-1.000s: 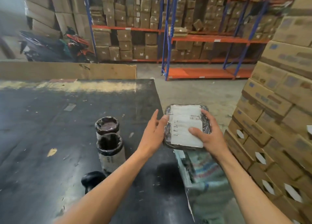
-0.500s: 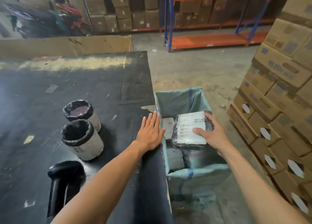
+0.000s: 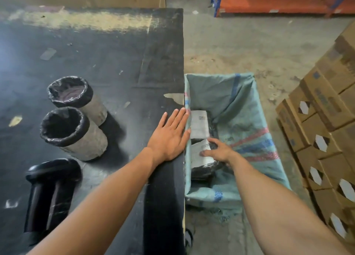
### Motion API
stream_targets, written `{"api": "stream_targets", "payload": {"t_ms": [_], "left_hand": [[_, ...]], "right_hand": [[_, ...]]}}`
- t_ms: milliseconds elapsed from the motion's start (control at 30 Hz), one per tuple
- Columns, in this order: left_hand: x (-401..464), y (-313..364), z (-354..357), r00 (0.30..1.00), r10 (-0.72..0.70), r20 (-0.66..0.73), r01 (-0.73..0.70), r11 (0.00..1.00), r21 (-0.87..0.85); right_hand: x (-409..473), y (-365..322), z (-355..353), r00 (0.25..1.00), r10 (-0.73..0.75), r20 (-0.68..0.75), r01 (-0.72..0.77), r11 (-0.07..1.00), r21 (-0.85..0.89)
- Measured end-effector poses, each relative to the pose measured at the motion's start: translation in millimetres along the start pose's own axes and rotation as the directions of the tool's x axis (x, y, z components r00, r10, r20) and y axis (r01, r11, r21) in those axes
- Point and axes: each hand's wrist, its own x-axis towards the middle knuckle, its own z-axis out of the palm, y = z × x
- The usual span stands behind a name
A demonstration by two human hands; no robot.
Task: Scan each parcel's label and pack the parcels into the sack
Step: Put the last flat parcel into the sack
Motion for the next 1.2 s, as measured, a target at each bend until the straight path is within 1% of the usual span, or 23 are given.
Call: {"api": "stream_targets", "payload": {"t_ms": [200,300,367,433,533,667,733,800,833,900,933,967,1033,1133,1200], "left_hand": [[0,-1,2,1.0,0.0,0.005,0.0,0.999,0.033],[0,0,3,1.0,-0.003,0.009,0.003,0.999,0.053],[0,1,3,1.0,-0.003,0.008,0.003,0.998,0.055],[0,1,3,1.0,-0.004,0.006,0.003,0.998,0.059],[0,1,3,1.0,-0.005,0.015,0.004,0.997,0.072],[0,0,4,1.0,-0.002,0.013,0.001,0.998,0.07],[0,0,3,1.0,-0.004,0.014,0.003,0.997,0.073],[0,0,2,1.0,-0.002,0.022,0.0,0.997,0.075],[0,0,1,1.0,0.0,0.025,-0.002,0.997,0.078],[0,0,1,1.0,0.0,0.026,-0.003,0.996,0.09],[0,0,1,1.0,0.0,0.026,-0.002,0.996,0.093],[0,0,1,1.0,-0.001,0.029,-0.002,0.995,0.095],[0,0,2,1.0,-0.002,0.025,-0.001,0.995,0.102],[0,0,4,1.0,0.003,0.004,-0.003,0.995,0.096],[0,0,6,1.0,0.003,-0.008,-0.002,0.995,0.102]], "right_hand": [[2,27,17,0.998,-0.01,-0.059,0.023,0.976,0.218],[-1,32,22,0.997,-0.013,-0.08,0.031,0.974,0.225],[-4,34,25,0.997,-0.03,-0.07,0.041,0.987,0.153],[-5,36,30,0.999,-0.033,-0.024,0.034,0.999,0.026],[-3,36,39,0.999,0.024,0.022,-0.019,0.982,-0.187],[3,38,49,0.993,0.119,0.001,-0.111,0.93,-0.35],[7,41,50,0.99,0.139,-0.036,-0.139,0.866,-0.479],[11,43,49,0.995,0.072,-0.065,-0.096,0.737,-0.67],[12,44,50,0.999,0.014,-0.053,-0.048,0.689,-0.723],[18,47,56,0.997,-0.07,0.039,0.074,0.628,-0.775],[21,47,60,0.994,-0.058,0.092,0.109,0.597,-0.795],[23,46,64,0.992,-0.022,0.122,0.113,0.569,-0.815],[29,43,73,0.993,0.029,0.118,0.086,0.519,-0.851],[37,43,79,0.993,0.072,0.096,0.046,0.508,-0.86],[39,44,79,0.992,0.094,0.084,0.023,0.52,-0.854]]}}
